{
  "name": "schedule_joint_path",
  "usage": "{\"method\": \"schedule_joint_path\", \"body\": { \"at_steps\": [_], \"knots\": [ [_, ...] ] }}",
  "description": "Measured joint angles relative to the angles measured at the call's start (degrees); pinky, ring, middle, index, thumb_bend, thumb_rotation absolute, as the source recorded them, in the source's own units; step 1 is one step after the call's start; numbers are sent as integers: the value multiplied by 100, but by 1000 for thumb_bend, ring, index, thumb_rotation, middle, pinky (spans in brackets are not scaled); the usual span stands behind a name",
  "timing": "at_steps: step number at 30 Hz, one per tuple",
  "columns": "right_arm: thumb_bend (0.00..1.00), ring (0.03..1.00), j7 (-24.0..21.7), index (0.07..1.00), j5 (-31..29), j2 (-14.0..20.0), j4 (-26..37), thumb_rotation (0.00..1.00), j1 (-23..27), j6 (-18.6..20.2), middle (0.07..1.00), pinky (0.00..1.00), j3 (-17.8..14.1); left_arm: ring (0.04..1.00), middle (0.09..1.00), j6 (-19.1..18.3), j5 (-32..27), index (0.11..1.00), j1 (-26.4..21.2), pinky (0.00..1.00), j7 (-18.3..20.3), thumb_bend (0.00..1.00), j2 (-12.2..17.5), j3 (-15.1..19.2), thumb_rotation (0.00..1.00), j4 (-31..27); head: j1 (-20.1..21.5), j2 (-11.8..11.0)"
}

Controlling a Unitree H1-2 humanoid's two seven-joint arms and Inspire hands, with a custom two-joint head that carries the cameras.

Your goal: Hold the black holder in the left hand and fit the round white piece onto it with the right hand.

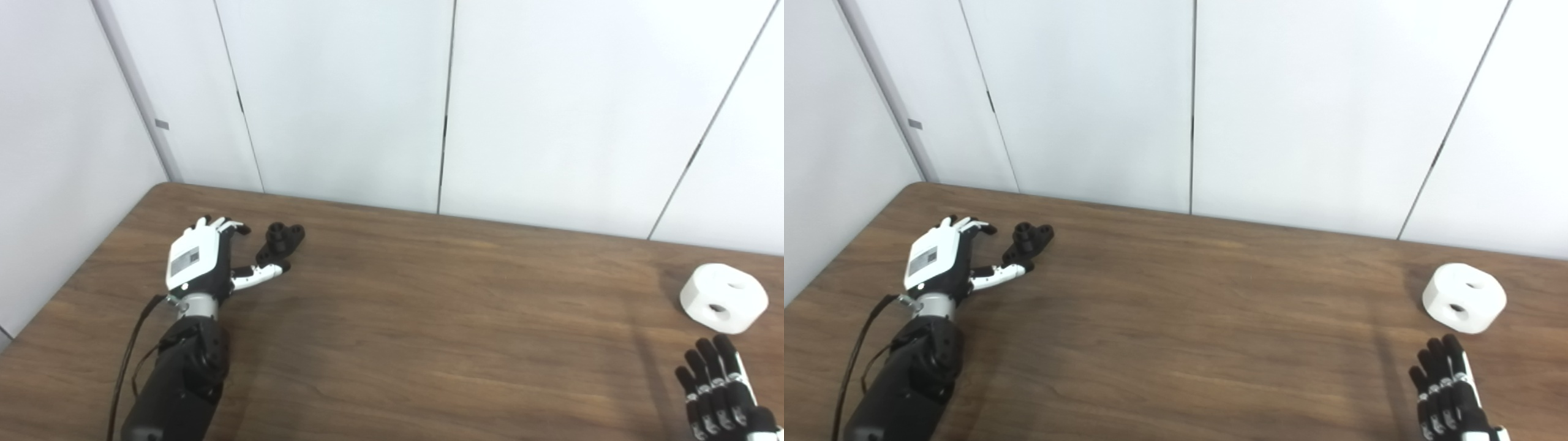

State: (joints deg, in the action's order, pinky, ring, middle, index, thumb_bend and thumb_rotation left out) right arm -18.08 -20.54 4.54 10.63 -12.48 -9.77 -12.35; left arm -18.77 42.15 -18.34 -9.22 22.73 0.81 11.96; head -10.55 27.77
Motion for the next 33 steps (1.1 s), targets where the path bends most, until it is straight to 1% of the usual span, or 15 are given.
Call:
{"method": "schedule_joint_path", "body": {
  "at_steps": [1,2,4,6,8,12,14,21,25,30,33],
  "knots": [
    [479,1000,0,1000,-3,1,0,625,0,3,1000,1000,0,996,926,0,-75,759,-45,1000,-23,887,-23,27,478,80,26,9],
    [491,1000,0,1000,-5,1,1,571,0,11,1000,1000,-1,998,930,0,-167,760,-89,1000,-51,888,-46,54,469,151,53,17],
    [522,1000,2,1000,-8,3,3,533,-2,34,1000,1000,-1,1000,934,-1,-275,758,-157,1000,-127,893,-85,85,454,220,62,18],
    [549,1000,5,1000,-8,3,4,537,-3,44,1000,1000,-1,1000,934,2,-361,750,-258,1000,-190,892,-107,79,441,381,62,18],
    [549,1000,15,1000,-8,4,5,570,-3,53,1000,1000,-1,1000,936,1,-400,746,-331,1000,-207,892,-108,59,444,505,62,18],
    [541,1000,21,1000,-8,6,6,586,-5,60,1000,1000,-1,1000,939,-12,-426,746,-431,1000,-232,893,-112,-6,471,636,62,18],
    [537,1000,27,1000,-8,6,8,592,-6,66,1000,1000,-2,1000,938,-30,-426,741,-498,1000,-260,886,-123,-46,465,764,62,18],
    [554,1000,28,1000,-12,9,22,655,-12,85,1000,1000,-1,997,935,-60,-439,709,-649,1000,-300,895,-133,-122,430,960,44,44],
    [543,1000,30,1000,-55,9,26,697,-13,118,998,1000,-6,997,933,-48,-449,695,-693,1000,-411,904,-133,-146,397,1095,44,44],
    [534,1000,44,1000,-42,8,26,707,-15,108,1000,1000,-11,999,929,-46,-484,697,-701,1000,-460,907,-133,-189,381,1223,53,70],
    [540,1000,115,1000,30,4,27,708,-15,91,1000,1000,-11,995,925,-48,-483,694,-707,1000,-490,902,-133,-235,354,1300,44,79]
  ]
}}
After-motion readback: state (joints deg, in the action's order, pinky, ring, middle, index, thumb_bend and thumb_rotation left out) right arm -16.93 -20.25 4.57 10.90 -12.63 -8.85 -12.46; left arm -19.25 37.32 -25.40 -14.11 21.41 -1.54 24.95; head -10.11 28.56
